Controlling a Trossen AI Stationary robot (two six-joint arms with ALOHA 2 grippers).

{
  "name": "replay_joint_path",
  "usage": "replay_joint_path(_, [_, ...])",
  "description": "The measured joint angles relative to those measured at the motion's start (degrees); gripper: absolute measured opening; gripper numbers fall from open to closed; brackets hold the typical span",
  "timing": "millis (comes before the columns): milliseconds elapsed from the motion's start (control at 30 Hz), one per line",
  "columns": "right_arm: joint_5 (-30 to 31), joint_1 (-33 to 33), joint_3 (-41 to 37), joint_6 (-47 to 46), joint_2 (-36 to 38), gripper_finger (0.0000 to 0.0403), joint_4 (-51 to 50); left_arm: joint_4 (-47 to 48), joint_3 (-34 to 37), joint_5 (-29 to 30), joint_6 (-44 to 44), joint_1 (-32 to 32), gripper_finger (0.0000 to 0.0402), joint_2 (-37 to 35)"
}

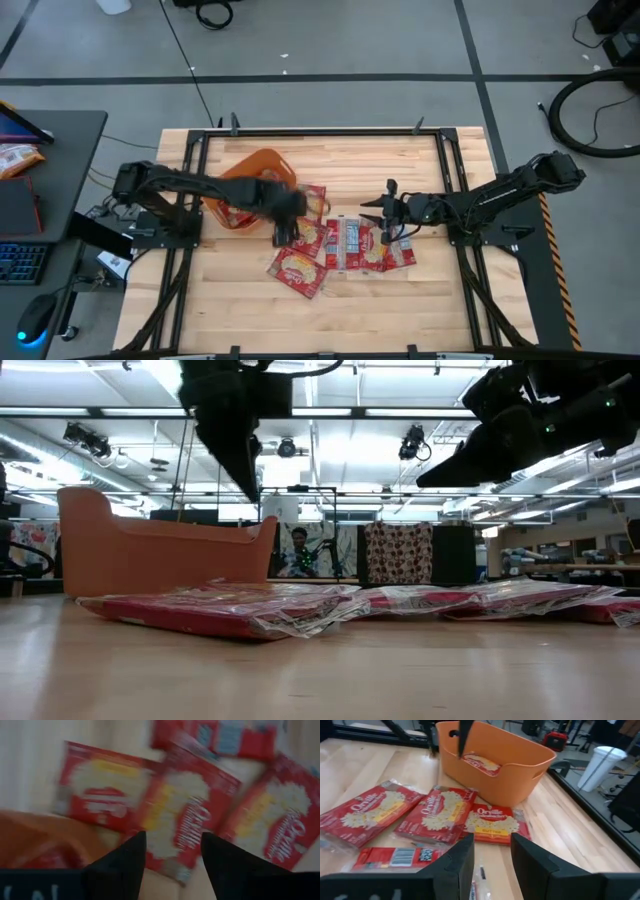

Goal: Sort popcorn bags into baskets
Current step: Put the red popcorn bag into the orange bin

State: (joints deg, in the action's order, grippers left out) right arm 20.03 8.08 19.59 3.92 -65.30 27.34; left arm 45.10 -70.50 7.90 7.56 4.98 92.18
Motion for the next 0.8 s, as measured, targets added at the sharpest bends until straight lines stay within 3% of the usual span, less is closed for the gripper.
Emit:
replay_joint_path(200, [-2.63,0.02,0.00,0.12,-0.01,0.0132,-1.49,0.07,0.02,2.78,8.40,9.59,0.0192,6.92])
replay_joint_path(500, [-2.65,0.02,0.00,0.71,-0.24,0.0132,-2.21,-0.64,0.04,13.39,8.65,24.89,0.0192,11.47])
replay_joint_path(800, [-2.65,0.01,0.00,3.24,-0.24,0.0132,1.95,-0.91,0.09,21.68,6.63,32.97,0.0192,15.24])
